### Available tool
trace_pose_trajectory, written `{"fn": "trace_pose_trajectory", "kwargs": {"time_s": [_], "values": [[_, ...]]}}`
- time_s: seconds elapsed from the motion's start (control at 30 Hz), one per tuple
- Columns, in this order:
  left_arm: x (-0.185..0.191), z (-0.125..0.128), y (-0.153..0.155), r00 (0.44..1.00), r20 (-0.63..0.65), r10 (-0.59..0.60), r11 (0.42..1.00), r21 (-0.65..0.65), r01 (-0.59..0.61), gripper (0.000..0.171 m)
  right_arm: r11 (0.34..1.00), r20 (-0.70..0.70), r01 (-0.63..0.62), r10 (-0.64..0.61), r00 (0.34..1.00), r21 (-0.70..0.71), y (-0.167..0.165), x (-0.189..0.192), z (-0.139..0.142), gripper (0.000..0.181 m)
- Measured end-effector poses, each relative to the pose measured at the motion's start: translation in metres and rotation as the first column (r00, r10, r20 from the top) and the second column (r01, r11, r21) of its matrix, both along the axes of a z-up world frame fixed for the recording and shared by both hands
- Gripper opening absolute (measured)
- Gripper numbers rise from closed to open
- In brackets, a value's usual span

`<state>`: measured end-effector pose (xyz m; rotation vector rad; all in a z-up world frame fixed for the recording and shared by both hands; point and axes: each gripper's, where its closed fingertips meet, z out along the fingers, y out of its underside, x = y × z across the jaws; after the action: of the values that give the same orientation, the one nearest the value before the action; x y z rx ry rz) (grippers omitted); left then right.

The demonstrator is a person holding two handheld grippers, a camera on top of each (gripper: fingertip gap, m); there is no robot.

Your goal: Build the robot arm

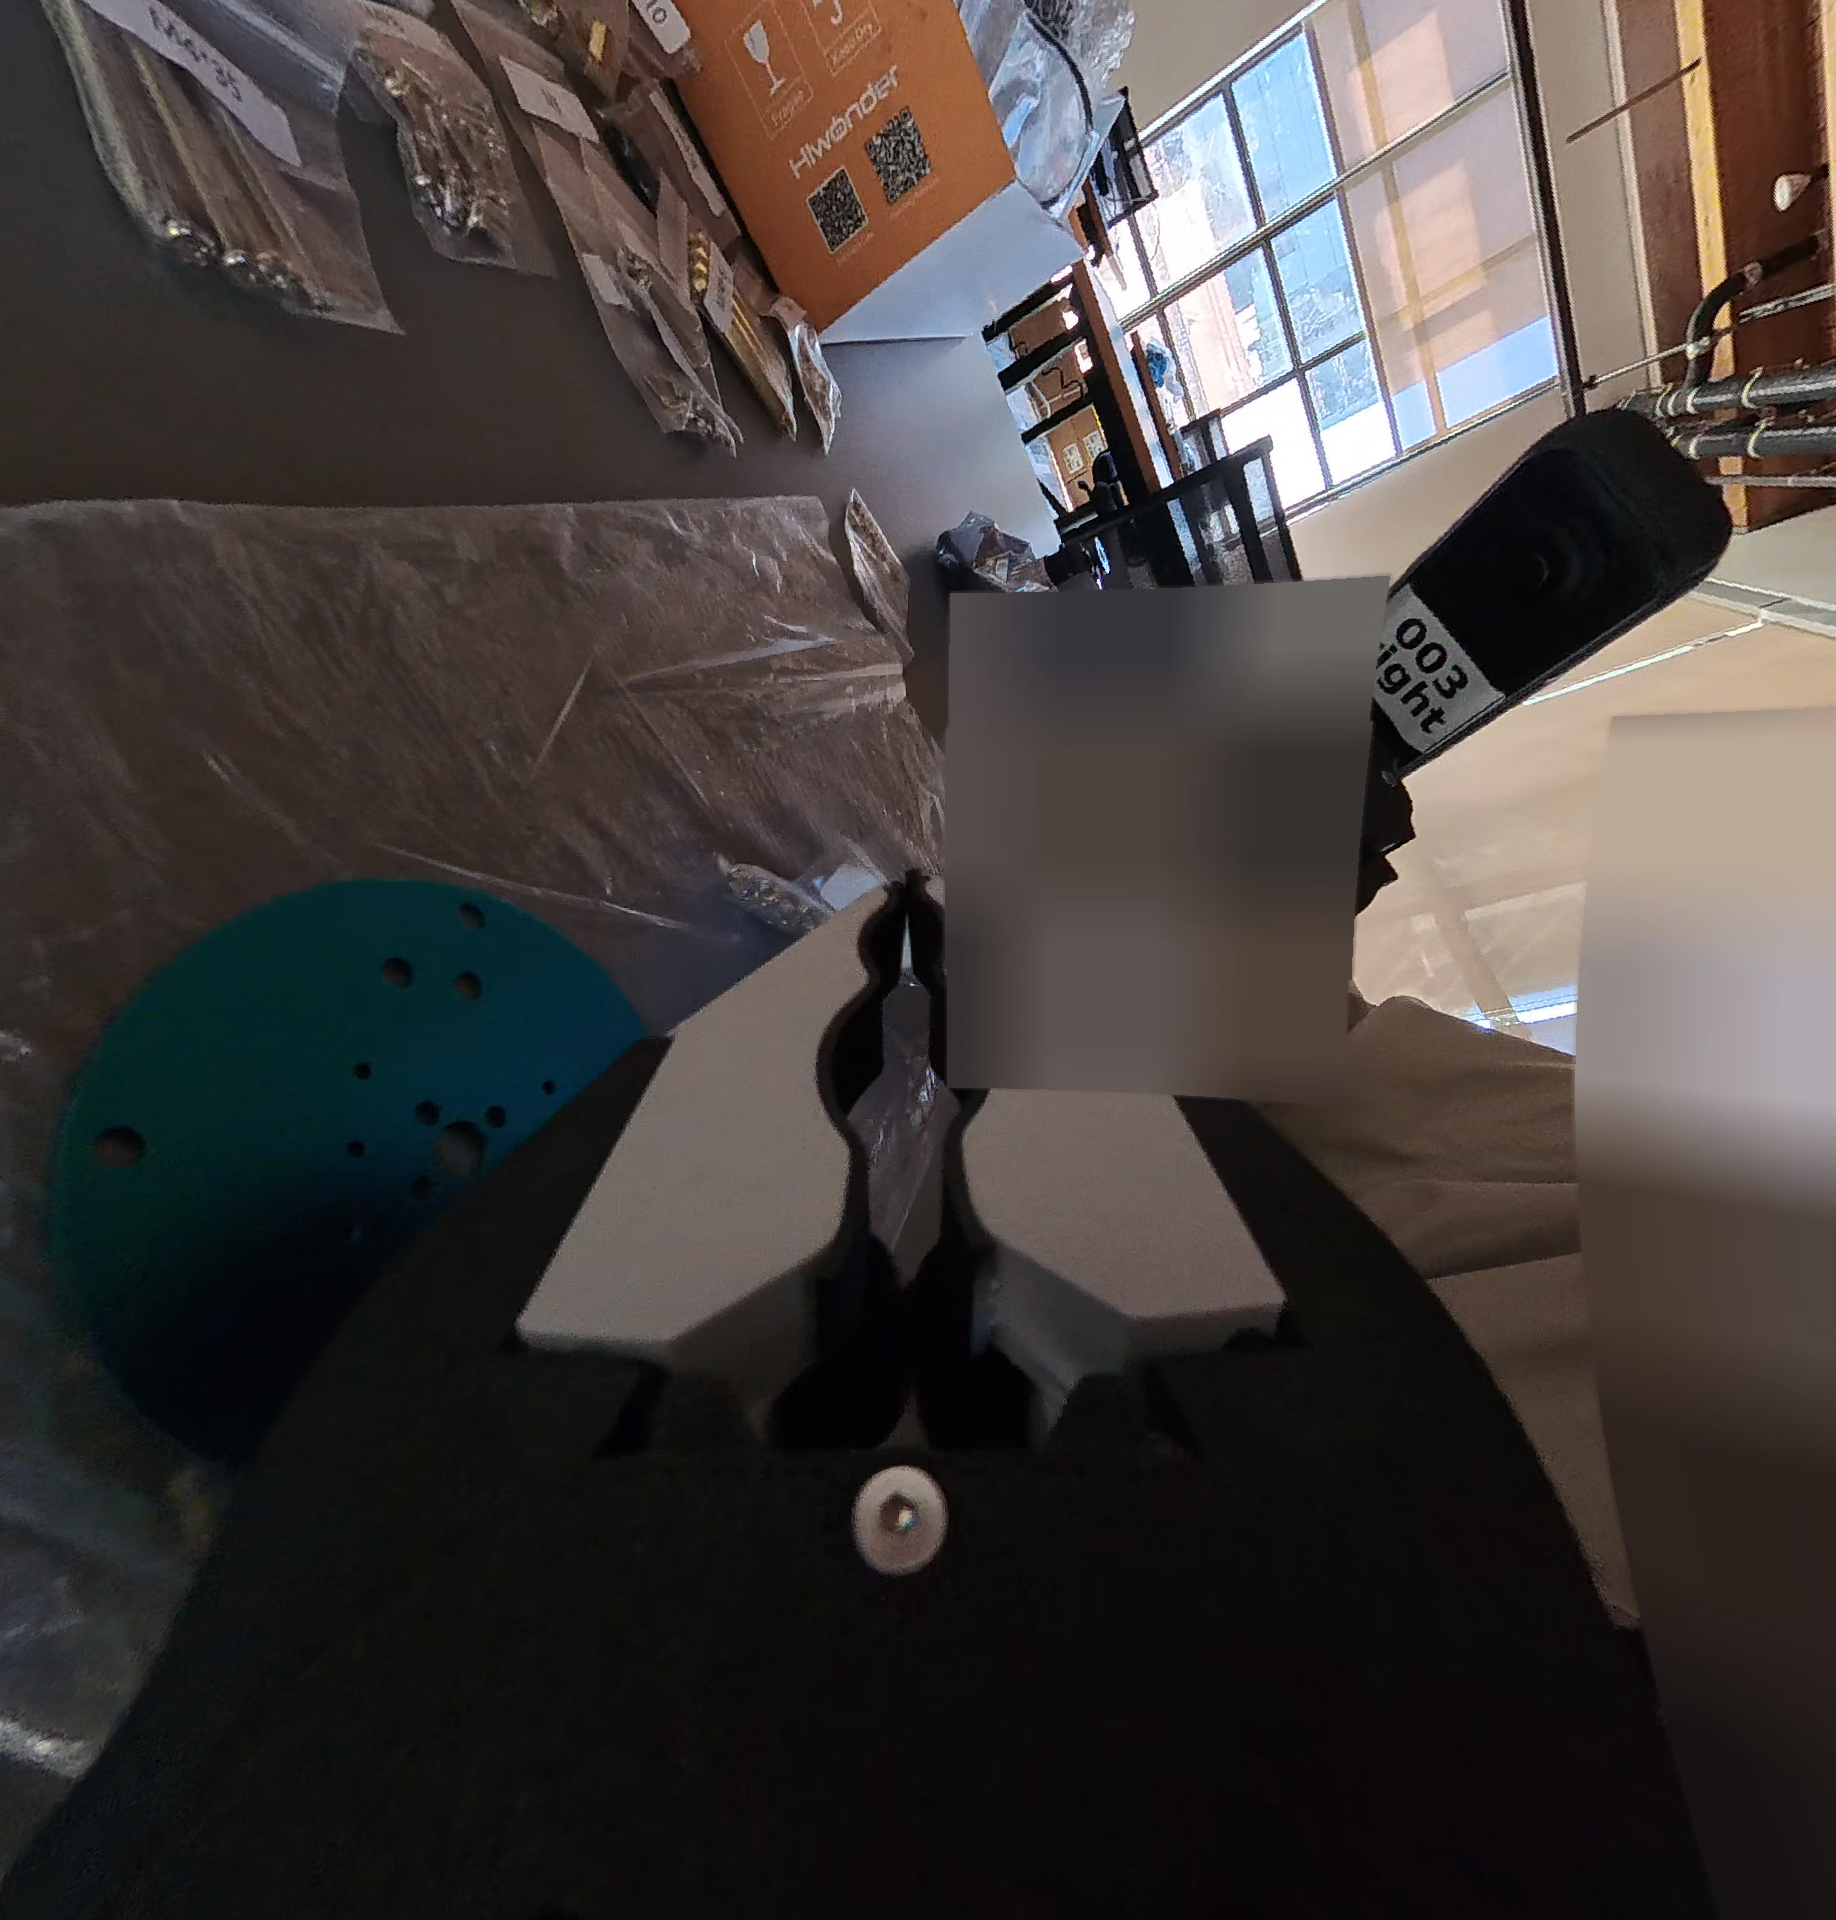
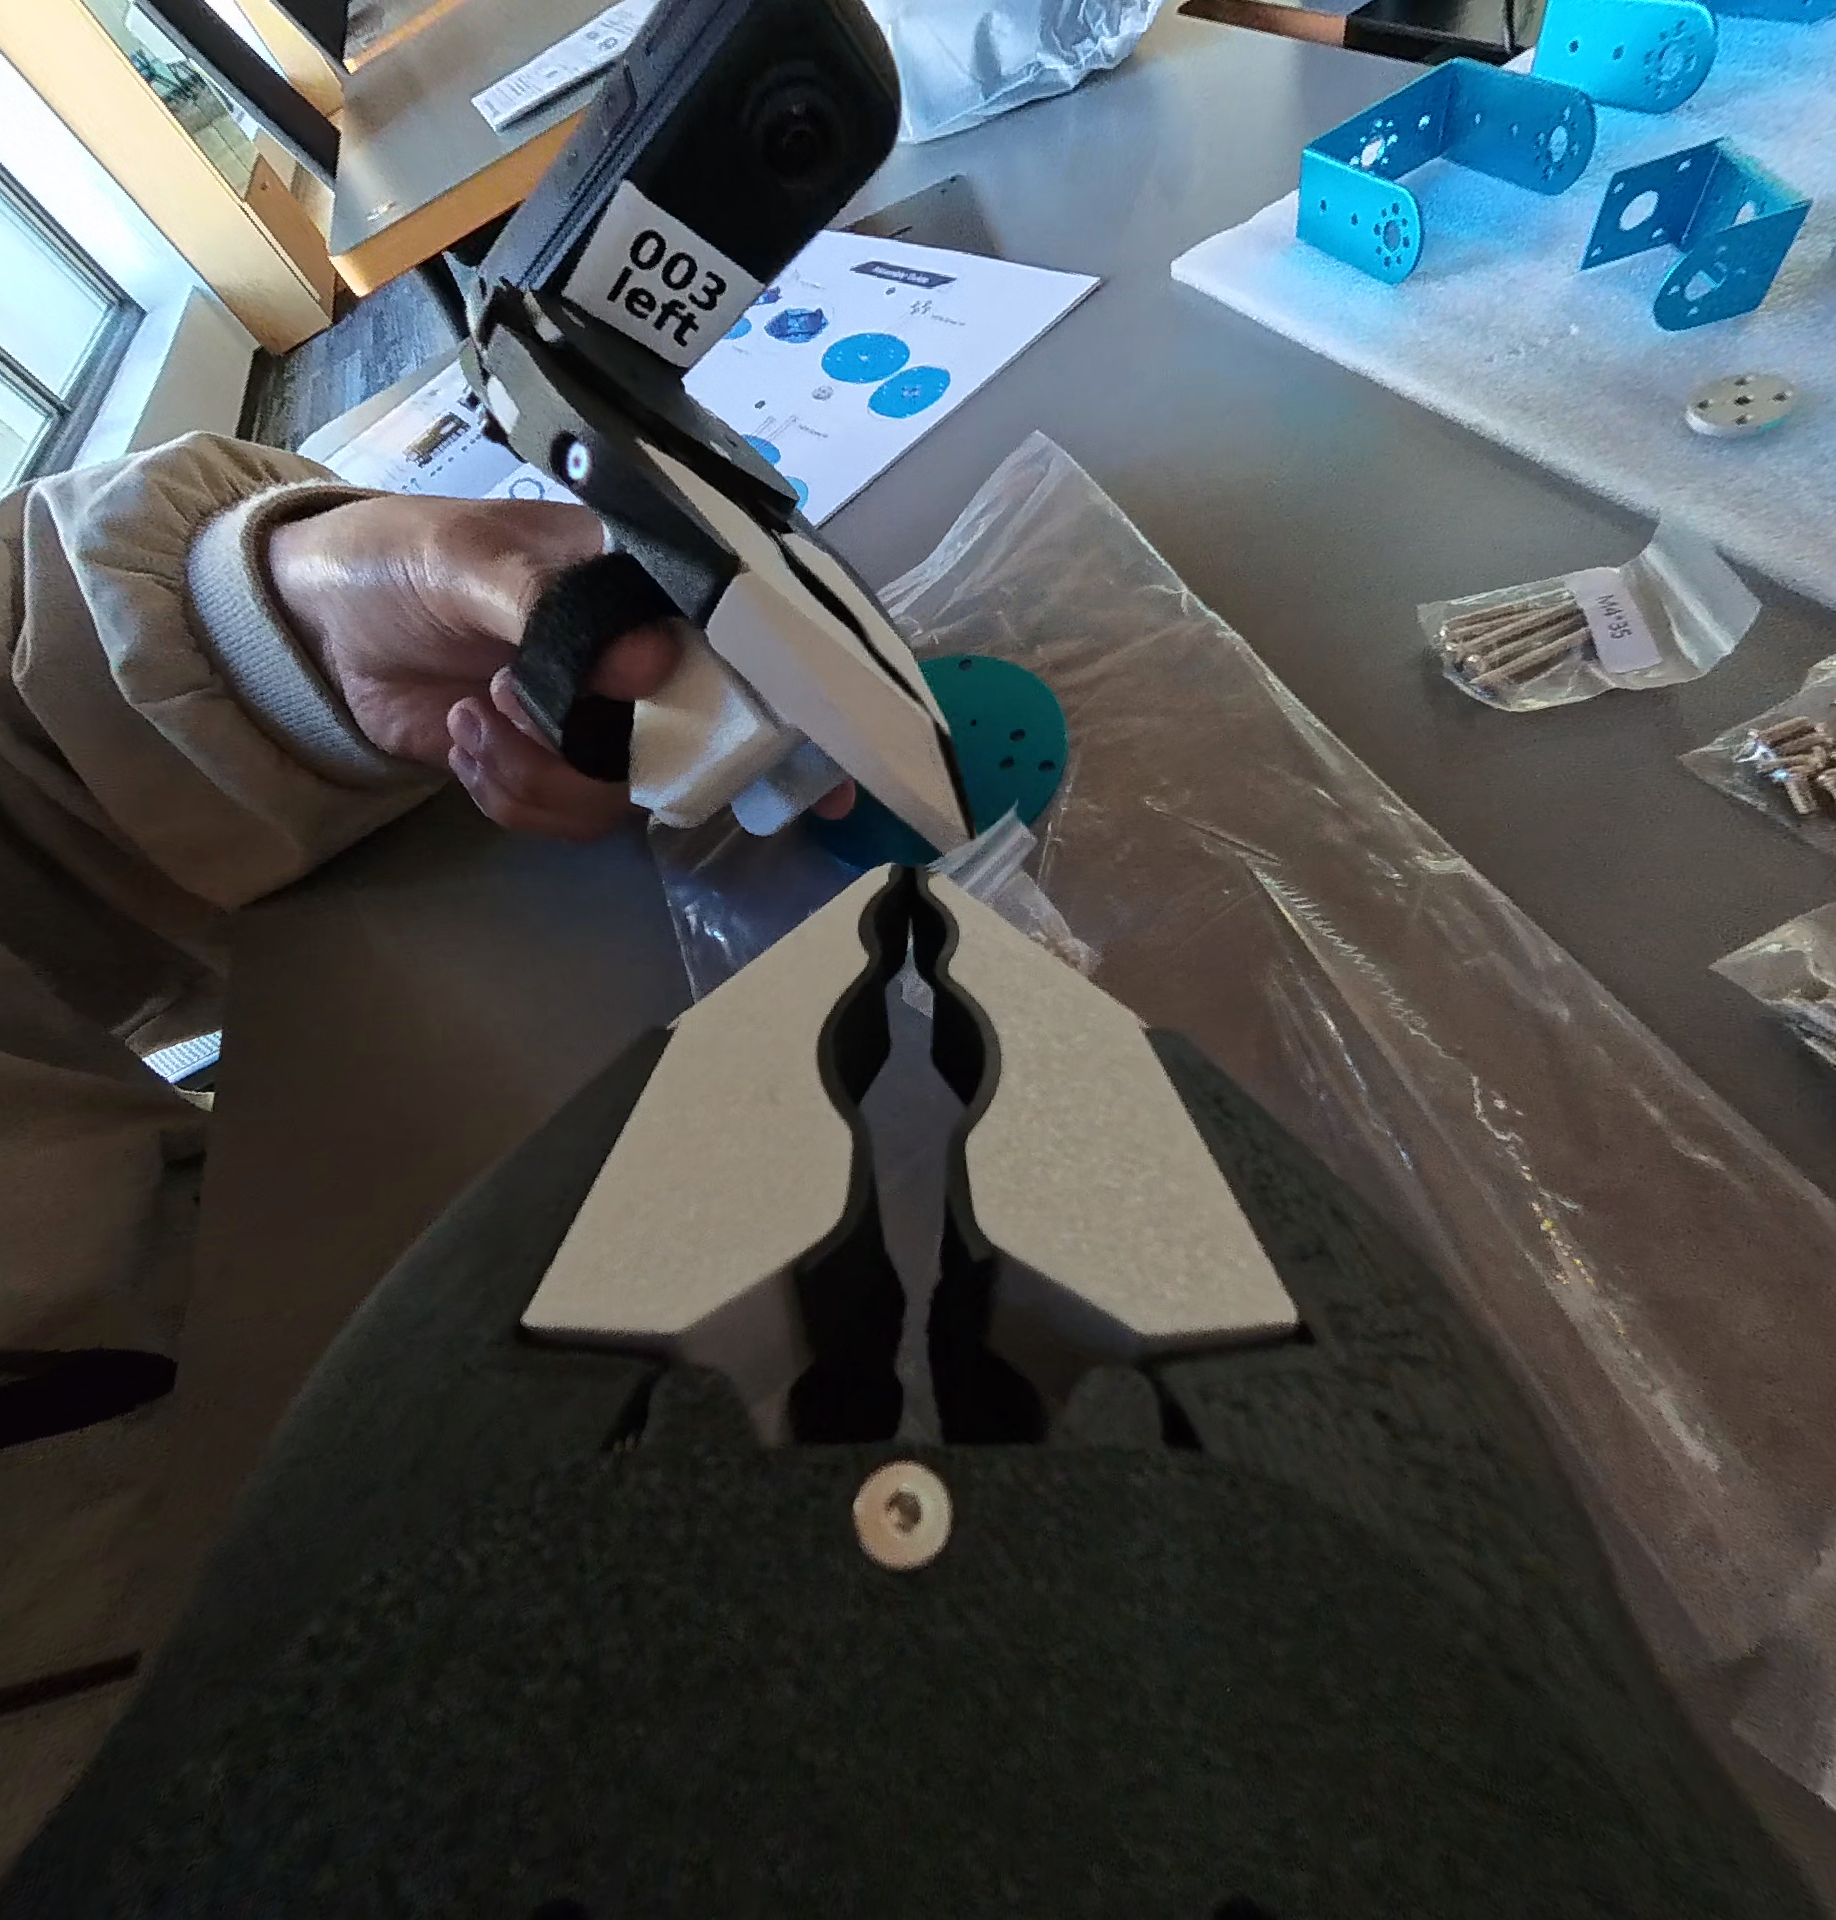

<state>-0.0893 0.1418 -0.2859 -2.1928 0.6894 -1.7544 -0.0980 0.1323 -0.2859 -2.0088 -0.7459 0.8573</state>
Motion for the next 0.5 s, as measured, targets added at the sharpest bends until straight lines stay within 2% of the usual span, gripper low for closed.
{"fn": "trace_pose_trajectory", "kwargs": {"time_s": [0.37,0.5], "values": [[-0.0022,0.0025,-0.0019,1.000,-0.002,0.000,1.000,0.024,0.000,0.000,1.000,0.031,-0.010,0.010,0.999,0.011,-0.0003,0.0003,-0.0048,0.000],[-0.0008,-0.0001,-0.0067,1.000,-0.025,-0.012,1.000,-0.005,0.012,0.018,0.999,0.071,-0.012,0.009,0.997,0.041,-0.0008,-0.0011,-0.0062,0.000]]}}
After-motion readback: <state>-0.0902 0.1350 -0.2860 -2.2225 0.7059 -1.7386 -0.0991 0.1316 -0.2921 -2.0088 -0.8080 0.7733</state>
